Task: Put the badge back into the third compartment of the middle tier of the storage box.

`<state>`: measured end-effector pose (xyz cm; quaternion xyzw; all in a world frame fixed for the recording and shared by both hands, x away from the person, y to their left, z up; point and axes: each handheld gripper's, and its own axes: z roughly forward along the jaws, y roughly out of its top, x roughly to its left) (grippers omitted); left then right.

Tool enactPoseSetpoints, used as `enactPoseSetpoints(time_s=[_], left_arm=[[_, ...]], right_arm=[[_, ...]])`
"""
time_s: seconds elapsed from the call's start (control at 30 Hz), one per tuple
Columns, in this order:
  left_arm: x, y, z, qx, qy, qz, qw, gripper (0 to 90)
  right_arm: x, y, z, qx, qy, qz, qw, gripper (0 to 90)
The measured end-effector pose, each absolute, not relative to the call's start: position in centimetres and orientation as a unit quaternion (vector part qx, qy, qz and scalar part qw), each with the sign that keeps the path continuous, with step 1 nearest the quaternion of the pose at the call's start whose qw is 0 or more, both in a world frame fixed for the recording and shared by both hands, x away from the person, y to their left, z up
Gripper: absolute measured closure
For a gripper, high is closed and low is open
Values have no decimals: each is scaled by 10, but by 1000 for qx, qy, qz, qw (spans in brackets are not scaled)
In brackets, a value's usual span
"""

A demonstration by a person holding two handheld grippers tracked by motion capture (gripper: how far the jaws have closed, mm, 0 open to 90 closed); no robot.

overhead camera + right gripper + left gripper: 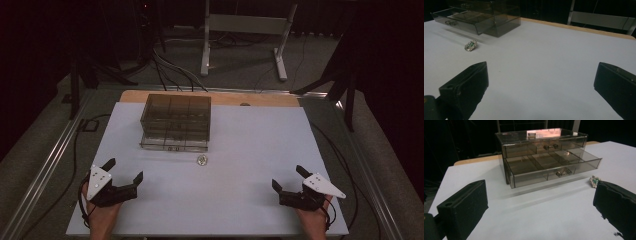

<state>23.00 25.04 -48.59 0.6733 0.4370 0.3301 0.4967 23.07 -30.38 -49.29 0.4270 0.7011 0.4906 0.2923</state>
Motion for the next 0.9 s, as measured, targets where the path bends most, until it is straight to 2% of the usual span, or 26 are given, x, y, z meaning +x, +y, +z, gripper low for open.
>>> enactPoseSetpoints(time_s=[0.9], left_arm=[[230,244,-475,660,459,319,502,5]], right_arm=[[232,-306,-494,437,691,493,296,0]])
